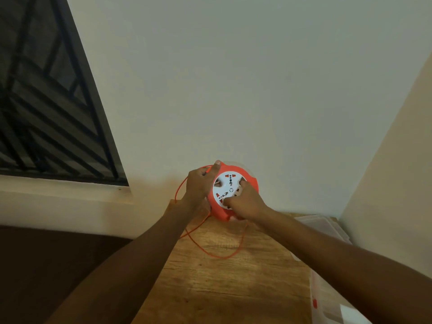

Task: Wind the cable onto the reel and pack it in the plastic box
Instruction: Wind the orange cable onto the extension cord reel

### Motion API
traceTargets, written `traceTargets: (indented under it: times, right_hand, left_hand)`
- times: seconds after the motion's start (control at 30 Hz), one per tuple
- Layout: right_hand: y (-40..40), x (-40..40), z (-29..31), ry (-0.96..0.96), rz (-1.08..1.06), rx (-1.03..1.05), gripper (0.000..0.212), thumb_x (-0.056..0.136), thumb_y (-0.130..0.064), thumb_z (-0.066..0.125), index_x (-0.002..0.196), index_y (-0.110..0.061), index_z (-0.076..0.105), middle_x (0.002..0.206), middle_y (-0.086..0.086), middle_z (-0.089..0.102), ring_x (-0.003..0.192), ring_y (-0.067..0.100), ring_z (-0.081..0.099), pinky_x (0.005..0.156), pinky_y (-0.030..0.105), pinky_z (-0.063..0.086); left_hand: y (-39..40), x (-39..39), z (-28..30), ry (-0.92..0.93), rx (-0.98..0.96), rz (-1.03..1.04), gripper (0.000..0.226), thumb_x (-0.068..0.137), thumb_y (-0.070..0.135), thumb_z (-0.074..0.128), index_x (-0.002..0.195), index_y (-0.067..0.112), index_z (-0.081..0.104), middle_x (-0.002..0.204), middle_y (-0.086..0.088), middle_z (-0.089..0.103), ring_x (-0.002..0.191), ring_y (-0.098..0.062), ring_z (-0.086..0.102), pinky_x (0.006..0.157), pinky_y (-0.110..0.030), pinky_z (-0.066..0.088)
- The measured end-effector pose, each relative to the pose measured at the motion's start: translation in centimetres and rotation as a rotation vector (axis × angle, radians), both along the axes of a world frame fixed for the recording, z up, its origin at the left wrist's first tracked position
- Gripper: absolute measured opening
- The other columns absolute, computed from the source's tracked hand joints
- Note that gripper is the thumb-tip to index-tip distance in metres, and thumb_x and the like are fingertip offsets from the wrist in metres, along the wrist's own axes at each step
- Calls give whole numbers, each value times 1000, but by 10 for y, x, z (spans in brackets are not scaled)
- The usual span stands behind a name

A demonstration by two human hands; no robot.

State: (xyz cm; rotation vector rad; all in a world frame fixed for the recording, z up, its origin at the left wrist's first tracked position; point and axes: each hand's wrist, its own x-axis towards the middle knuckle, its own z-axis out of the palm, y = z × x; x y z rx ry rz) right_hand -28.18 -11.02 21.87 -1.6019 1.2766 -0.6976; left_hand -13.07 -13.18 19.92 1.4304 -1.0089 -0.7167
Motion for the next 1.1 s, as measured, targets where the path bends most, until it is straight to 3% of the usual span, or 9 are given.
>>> traceTargets:
  times: [0.07,0.13,0.27,0.4,0.63,0.77,0.9,0.97,1.1]
  right_hand:
    - [-3,-6,1,333,89,-304,56,78,-23,66,128,-10,45,103,-1,62,84,20,65,57,29,53]
    - [-6,-17,5,634,129,-644,37,79,-26,62,112,-12,54,88,1,65,76,24,65,58,32,53]
    - [-12,-29,14,999,472,-1165,33,79,-19,72,111,-16,67,105,13,67,85,32,68,58,35,52]
    - [-18,-32,20,1185,700,-1253,47,86,-17,69,130,-29,58,150,18,35,115,37,55,64,40,56]
    - [-21,-36,31,1366,848,-1399,42,95,-20,61,134,-33,51,163,9,7,119,37,47,73,43,56]
    - [-23,-29,40,1448,873,-1428,53,87,-28,73,135,-35,52,161,11,17,121,38,50,82,48,55]
    - [-21,-21,32,1508,830,-1357,62,90,-28,70,145,-25,43,158,19,21,126,44,47,94,55,49]
    - [-20,-19,30,1508,791,-1327,63,93,-27,65,148,-28,34,155,25,22,118,44,54,91,53,52]
    - [-21,-12,33,1369,641,-1241,64,93,-25,60,150,-26,30,129,24,54,102,39,63,75,46,56]
  left_hand:
    - [-1,3,-1,54,21,-3,46,98,49,64,90,6,77,85,-13,80,76,-30,78,72,-42,64]
    - [-1,5,-2,112,47,6,41,97,50,65,86,12,76,83,-9,81,75,-29,79,68,-39,65]
    - [-3,10,-3,38,57,-45,31,97,51,64,88,23,76,93,-6,82,79,-25,79,76,-41,66]
    - [-4,12,-1,-3,59,-74,36,97,53,61,100,21,76,97,-5,81,78,-22,80,74,-38,67]
    - [-3,14,7,29,101,-133,32,95,57,62,87,28,74,78,6,81,69,-18,80,56,-27,61]
    - [-4,13,6,96,120,-158,31,95,57,63,92,27,74,81,7,82,72,-19,80,58,-29,62]
    - [-5,15,15,38,75,-197,29,96,53,63,89,28,75,79,7,82,71,-19,80,55,-24,60]
    - [-4,14,18,22,54,-191,29,96,52,64,87,26,76,77,6,81,68,-18,79,55,-23,60]
    - [-6,7,9,17,18,-134,35,96,50,66,92,18,79,88,-4,82,78,-23,79,69,-35,66]
